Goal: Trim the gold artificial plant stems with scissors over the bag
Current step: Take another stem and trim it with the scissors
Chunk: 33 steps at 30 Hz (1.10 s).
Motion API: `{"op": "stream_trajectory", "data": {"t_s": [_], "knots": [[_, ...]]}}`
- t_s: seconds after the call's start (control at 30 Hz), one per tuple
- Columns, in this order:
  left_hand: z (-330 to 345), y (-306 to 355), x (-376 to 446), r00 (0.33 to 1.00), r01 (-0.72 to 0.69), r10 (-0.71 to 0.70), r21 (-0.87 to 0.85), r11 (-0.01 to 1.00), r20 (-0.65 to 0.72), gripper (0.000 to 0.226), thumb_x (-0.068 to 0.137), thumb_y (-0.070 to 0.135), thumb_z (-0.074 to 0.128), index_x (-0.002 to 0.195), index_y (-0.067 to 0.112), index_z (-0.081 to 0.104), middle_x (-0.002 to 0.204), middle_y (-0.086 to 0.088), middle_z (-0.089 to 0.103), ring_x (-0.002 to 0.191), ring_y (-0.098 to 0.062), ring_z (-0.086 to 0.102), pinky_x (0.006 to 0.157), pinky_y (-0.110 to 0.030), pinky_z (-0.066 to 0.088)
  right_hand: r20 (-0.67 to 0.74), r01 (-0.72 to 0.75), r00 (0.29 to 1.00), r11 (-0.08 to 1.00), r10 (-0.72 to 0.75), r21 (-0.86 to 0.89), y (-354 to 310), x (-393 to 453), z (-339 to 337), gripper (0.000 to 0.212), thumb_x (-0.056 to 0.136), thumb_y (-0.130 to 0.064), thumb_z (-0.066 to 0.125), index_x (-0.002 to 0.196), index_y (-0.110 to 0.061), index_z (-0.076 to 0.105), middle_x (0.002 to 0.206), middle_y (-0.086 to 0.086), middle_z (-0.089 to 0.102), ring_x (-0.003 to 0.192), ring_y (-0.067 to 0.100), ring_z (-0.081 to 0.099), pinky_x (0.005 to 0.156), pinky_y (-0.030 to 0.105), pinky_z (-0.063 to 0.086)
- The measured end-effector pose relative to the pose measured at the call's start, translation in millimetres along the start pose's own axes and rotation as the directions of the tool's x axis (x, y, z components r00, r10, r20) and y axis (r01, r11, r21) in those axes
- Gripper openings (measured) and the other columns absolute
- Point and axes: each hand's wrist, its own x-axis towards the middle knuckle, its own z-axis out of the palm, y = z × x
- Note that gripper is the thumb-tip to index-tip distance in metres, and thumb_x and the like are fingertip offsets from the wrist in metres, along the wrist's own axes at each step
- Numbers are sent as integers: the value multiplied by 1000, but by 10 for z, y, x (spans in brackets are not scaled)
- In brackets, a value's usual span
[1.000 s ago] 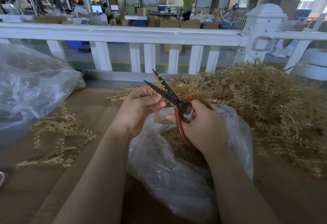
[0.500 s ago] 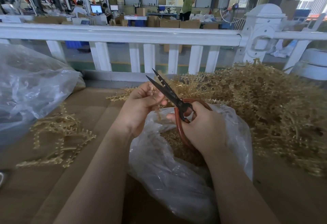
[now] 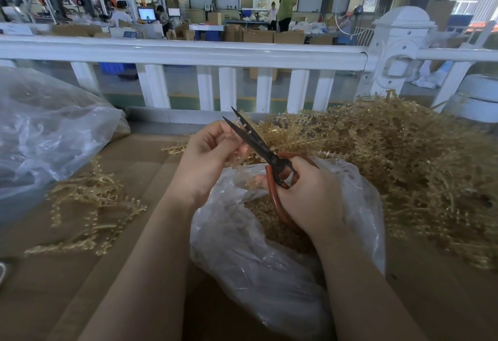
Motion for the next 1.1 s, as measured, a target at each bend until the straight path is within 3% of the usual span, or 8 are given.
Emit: {"op": "stream_trajectory", "data": {"t_s": [0.13,0.27,0.4,0.5,0.7,0.83,0.97,1.1], "knots": [[14,9,2,1000,-12,12,40,999,-1,14,100,4,52,98,3,66,73,-1,63,68,-10,58,70,-19,50,34,-12,999,1000,11,22,-5,-11,-3,53,82,-65,66,63,-18,52,52,-4,54,48,11,52,49,32,47],[35,18,-6,1000,-18,18,40,999,-2,15,101,6,52,98,5,66,73,-2,62,68,-11,55,71,-22,47,72,-33,997,999,31,23,6,0,8,50,86,-61,71,66,-17,57,54,-4,56,50,11,54,52,34,49],[26,21,-10,1000,-18,18,34,999,-5,14,100,7,53,96,9,67,76,-6,63,76,-21,56,79,-30,50,40,-14,999,999,13,39,2,-13,3,53,86,-58,69,62,-15,53,52,-4,54,49,12,52,50,35,48],[37,42,-7,999,-40,40,31,999,-7,16,100,4,53,90,10,64,76,-8,62,75,-24,54,77,-29,49,18,-5,1000,999,5,43,-6,-7,8,52,88,-55,65,57,-18,45,48,-5,47,46,11,48,47,34,45],[51,26,-2,995,-93,87,151,984,51,10,100,-4,49,102,-13,53,68,-7,57,64,-14,53,67,-20,46,25,22,999,998,-23,59,11,-1,16,49,85,-66,60,58,-31,38,49,-12,44,46,4,45,45,23,36],[63,38,-8,989,-126,103,248,961,105,10,98,-6,51,104,-9,58,65,-8,57,64,-10,56,69,-15,45,8,14,1000,998,-15,64,-2,-7,6,43,76,-78,58,65,-44,35,55,-19,47,53,-6,48,48,11,36],[61,27,-8,989,-121,94,268,956,111,10,98,-4,52,104,-6,60,63,1,58,66,-9,58,71,-14,45,-25,28,999,998,-27,57,24,-14,24,48,74,-81,55,68,-34,49,57,-17,48,54,-5,47,49,9,36],[74,26,-4,989,-117,93,235,965,111,11,98,-4,49,100,-3,60,63,3,57,67,-12,57,70,-17,46,-49,44,998,995,-39,89,60,-8,56,47,75,-75,63,71,-29,56,61,-16,53,58,-3,52,51,19,46]]}}
